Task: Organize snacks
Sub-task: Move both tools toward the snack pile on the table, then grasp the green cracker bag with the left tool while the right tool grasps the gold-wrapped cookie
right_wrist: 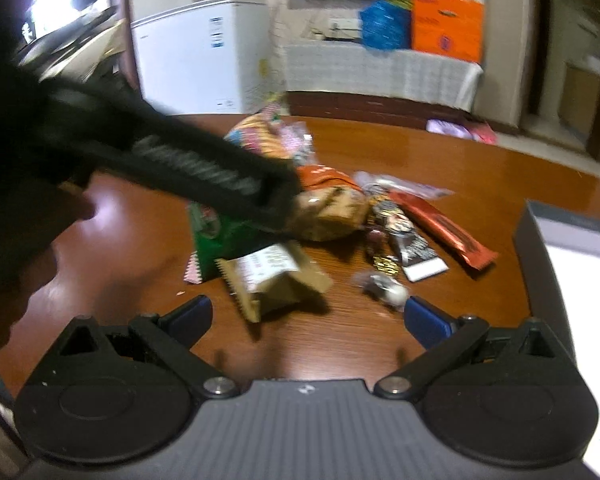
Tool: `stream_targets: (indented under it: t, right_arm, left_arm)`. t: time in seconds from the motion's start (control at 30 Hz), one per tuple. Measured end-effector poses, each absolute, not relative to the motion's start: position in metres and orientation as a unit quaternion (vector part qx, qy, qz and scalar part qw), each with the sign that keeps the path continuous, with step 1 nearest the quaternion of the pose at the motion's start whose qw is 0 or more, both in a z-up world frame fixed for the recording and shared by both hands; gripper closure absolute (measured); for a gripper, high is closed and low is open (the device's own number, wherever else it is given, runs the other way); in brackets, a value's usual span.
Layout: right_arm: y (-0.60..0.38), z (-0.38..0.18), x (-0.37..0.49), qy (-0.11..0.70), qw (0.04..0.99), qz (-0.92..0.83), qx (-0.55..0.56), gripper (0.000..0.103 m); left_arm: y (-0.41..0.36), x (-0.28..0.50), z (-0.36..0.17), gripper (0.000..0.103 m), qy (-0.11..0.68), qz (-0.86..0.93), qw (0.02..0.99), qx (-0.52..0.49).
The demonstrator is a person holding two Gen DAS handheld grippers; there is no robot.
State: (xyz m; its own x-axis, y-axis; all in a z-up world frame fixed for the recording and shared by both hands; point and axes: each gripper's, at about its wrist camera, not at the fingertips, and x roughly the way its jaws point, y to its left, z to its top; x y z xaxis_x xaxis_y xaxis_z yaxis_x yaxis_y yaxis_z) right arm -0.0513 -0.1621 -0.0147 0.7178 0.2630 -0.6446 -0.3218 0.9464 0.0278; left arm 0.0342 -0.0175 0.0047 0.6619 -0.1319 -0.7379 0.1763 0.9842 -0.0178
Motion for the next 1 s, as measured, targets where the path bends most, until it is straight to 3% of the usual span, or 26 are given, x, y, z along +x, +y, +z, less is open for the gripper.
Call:
stream_targets:
  t: [0.27,0.57,0.73,0.8,0.83,0.9,1.0]
  right_arm:
    - [-0.148,-0.018,-0.043,0.310,0.930,0.188,-0.061,0.000]
    - [-0.130,-0.036,-0.018,0.333,0.916,0.209,-0.074,0.000]
    - [-0.128,-0.041,-0.013,0.333,0.916,0.210,-0.078,0.005]
    - [-0.127,-0.041,-0.014,0.328,0.917,0.211,-0.082,0.008]
    - [-0.127,-0.041,-0.014,0.326,0.917,0.213,-0.081,0.014]
    - [-0.130,-0.041,-0.014,0.323,0.920,0.213,-0.068,0.028]
    - [-0.139,-0.040,-0.013,0.321,0.924,0.203,-0.042,0.037]
  left_arm:
    - [-0.009,0.041,-0.004,0.000,0.377,-0.089,0.922,0.008]
    - [-0.022,0.052,-0.021,0.000,0.332,-0.081,0.938,0.067]
    - [-0.028,0.059,-0.027,0.001,0.339,-0.092,0.934,0.066]
    - [-0.027,0.060,-0.027,0.008,0.341,-0.094,0.933,0.060]
    - [-0.027,0.060,-0.027,0.011,0.342,-0.090,0.933,0.061]
    - [-0.027,0.059,-0.028,0.027,0.343,-0.082,0.933,0.067]
    - [-0.022,0.058,-0.026,0.031,0.342,-0.082,0.934,0.057]
